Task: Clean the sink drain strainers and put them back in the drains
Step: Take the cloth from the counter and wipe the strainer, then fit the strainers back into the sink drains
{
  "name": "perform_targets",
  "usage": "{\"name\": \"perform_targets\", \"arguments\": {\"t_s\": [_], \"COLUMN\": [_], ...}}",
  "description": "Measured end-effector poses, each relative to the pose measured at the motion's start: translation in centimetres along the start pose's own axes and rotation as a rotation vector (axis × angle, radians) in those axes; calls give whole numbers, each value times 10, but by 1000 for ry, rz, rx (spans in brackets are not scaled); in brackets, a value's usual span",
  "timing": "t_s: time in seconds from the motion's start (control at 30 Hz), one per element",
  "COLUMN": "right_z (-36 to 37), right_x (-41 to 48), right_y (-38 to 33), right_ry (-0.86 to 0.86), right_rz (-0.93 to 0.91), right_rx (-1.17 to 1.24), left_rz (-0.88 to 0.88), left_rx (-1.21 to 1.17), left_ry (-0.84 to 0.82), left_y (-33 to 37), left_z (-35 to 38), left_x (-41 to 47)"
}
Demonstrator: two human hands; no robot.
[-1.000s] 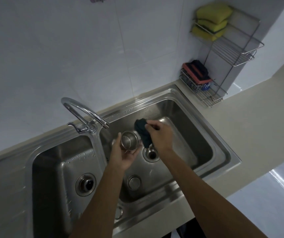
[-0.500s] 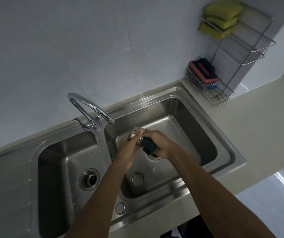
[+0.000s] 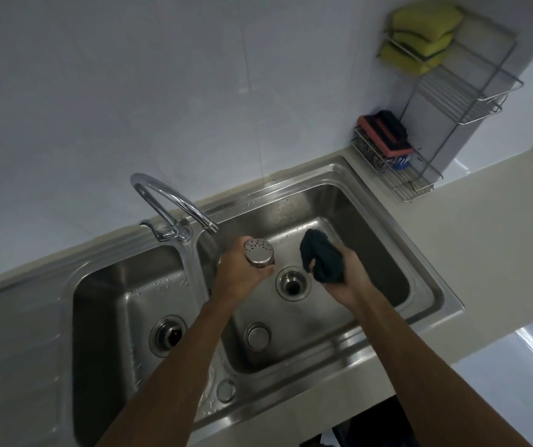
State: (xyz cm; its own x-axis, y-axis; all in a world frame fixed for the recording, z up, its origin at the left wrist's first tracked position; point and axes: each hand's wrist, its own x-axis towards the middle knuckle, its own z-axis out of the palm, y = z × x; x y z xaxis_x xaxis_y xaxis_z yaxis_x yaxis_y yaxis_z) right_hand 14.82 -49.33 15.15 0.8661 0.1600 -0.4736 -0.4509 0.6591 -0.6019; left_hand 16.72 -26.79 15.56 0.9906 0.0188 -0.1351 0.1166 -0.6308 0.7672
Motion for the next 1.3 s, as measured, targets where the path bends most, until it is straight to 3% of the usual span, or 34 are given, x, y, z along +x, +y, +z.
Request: {"name": "perform_targets", "arguments": {"t_s": [0.1,0.23,0.3,0.37,0.53,0.67,0.8,0.87,1.03,1.3], "right_z": [12,24,20,12,-11,-37,-72,-93,-147,-204], "right_x": [2,1,3,6,13,12,2,-2,-4,-4], "right_y": [9,42,43,35,13,-21,-58,-78,-118,-124], "right_ry": [120,176,221,252,279,356,490,543,657,727], "right_rz": [-42,-442,-464,-370,-241,-315,-619,-688,-686,-539], "right_rx": [-190,-924,-937,-835,-826,-1073,-1513,-1659,-1908,-2027], "left_rz": [160,282,311,349,349,347,343,329,260,266], "left_rx": [223,327,329,339,374,666,902,997,1099,1138], "left_ry": [-41,-26,-94,-134,-115,-250,-366,-402,-510,-546], "left_y": [10,26,25,25,21,-3,-18,-21,-29,-34], "left_z": [15,31,32,35,53,80,119,139,174,204], "left_x": [-6,-7,-10,-15,-19,-13,-13,-16,-20,-22]}}
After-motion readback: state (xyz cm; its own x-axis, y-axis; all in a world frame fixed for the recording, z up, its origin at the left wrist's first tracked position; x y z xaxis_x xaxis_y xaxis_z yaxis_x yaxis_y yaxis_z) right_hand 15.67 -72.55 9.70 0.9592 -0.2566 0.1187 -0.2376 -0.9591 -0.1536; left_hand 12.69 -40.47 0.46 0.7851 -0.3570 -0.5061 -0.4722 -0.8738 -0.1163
